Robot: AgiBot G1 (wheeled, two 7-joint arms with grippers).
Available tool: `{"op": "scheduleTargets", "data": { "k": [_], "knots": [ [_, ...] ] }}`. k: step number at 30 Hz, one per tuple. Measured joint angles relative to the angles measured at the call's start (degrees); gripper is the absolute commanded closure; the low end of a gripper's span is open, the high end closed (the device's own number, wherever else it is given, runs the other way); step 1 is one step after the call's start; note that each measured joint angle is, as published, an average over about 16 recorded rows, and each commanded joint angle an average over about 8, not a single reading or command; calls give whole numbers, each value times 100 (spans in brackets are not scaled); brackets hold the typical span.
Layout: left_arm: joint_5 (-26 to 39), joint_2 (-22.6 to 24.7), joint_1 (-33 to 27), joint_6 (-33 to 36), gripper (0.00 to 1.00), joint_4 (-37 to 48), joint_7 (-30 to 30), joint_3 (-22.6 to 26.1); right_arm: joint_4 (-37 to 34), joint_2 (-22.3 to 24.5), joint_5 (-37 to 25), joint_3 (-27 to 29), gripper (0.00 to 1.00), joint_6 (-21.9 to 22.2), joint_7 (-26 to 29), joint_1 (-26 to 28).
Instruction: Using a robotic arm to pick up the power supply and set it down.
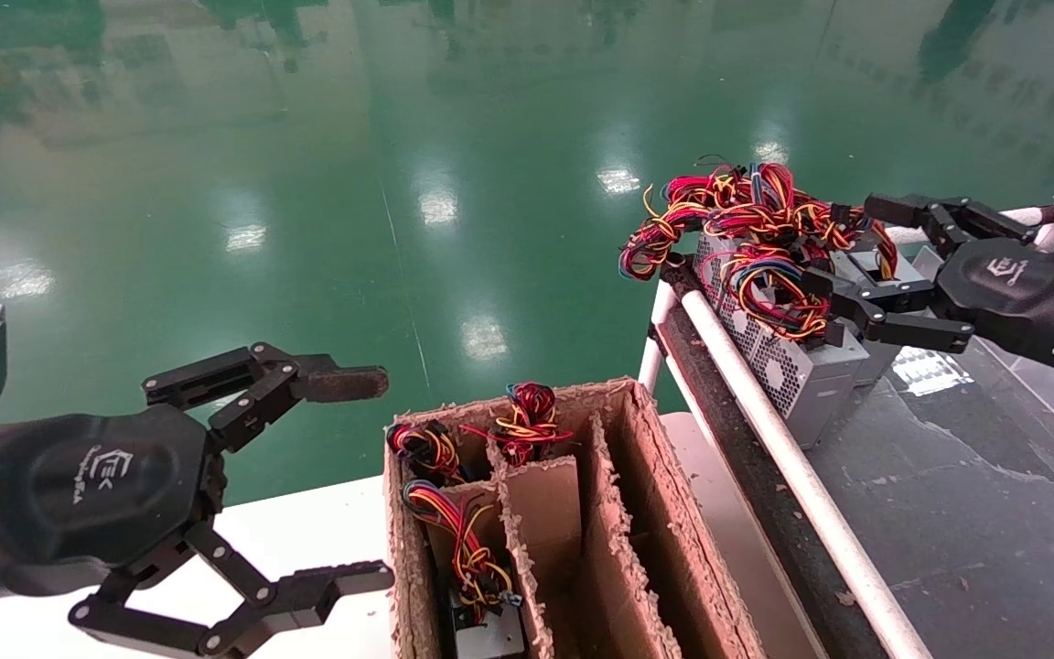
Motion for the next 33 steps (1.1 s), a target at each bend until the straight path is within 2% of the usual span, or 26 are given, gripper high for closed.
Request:
{"op": "scheduleTargets", "data": {
  "k": [33],
  "knots": [
    [-1,0,-1,0,0,1,1,2,3236,534,1160,-46,0,-125,1634,-1372]
  ]
}}
